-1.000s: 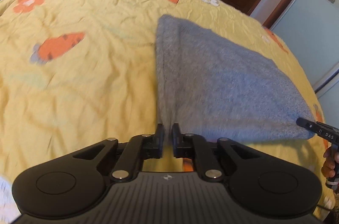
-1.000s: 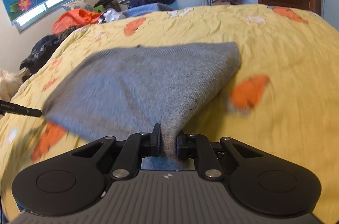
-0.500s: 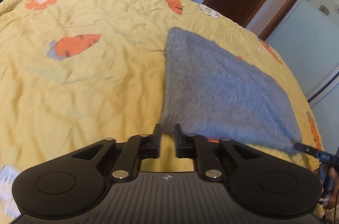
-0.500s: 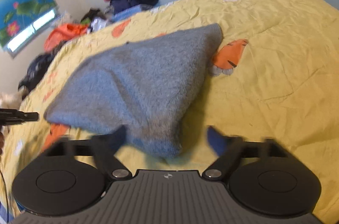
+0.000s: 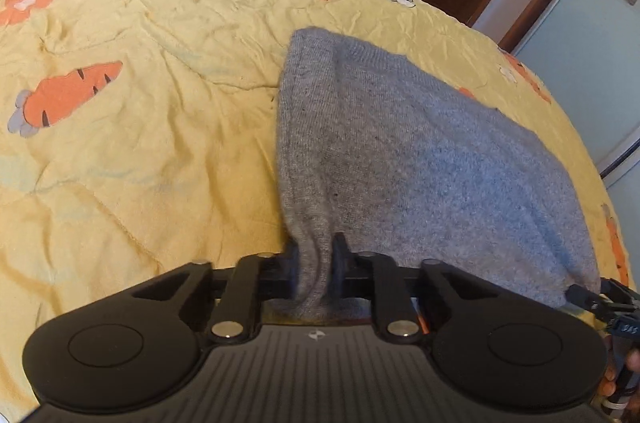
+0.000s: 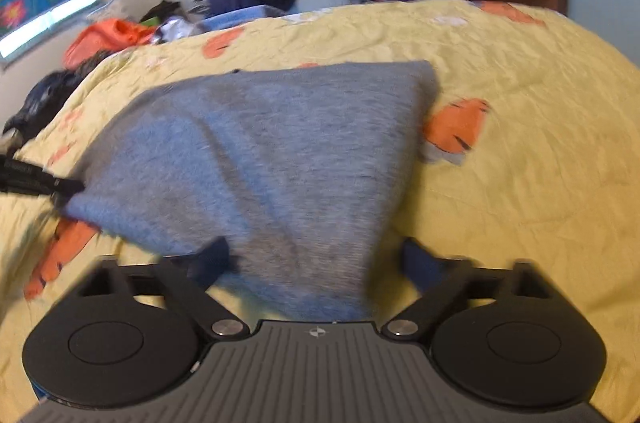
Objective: Fold small clothes
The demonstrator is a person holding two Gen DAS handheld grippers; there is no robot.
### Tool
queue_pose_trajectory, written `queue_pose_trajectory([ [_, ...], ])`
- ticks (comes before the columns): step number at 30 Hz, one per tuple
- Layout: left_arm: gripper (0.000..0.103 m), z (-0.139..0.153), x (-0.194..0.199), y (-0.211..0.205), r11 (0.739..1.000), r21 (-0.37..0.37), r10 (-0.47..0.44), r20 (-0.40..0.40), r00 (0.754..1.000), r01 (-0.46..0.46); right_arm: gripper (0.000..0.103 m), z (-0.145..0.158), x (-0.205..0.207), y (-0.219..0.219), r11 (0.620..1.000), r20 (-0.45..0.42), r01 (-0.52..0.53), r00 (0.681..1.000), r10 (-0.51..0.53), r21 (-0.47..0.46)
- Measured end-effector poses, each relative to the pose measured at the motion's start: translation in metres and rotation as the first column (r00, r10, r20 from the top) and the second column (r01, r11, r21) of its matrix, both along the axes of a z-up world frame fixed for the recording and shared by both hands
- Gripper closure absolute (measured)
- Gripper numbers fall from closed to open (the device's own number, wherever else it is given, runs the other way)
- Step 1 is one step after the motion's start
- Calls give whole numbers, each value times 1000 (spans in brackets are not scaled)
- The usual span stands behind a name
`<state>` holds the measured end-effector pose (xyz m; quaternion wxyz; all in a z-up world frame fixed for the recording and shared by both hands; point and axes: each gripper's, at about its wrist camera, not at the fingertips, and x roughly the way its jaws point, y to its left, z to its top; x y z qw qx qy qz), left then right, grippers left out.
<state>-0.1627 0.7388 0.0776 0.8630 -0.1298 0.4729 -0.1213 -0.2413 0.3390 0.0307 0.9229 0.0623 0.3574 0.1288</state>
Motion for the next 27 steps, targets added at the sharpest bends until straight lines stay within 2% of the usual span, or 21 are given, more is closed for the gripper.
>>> queue_pose_trajectory([
  [1,94,0,-1,1,1000,0,1,0,1000,-1,76,1,1,6,999,0,-9,1000,9,-42],
  [3,95,1,-3,2,1000,1,6,0,1000,-6,80,3,6,8,1000,-23,-18,1000,18,-24],
  [6,96,5,-7,2,1000,2,13,15,1000,-13,81,6,10,7,1000,-33,-21,999,21,-12],
  [17,96,25,-35,6,1000,2,14,59,998,-14,84,28,-9,-2,998,12,-57,998,57,-30],
  [27,97,41,-94,3,998,58,-10,72,997,6,86,32,-38,-13,995,14,-81,997,82,-55],
])
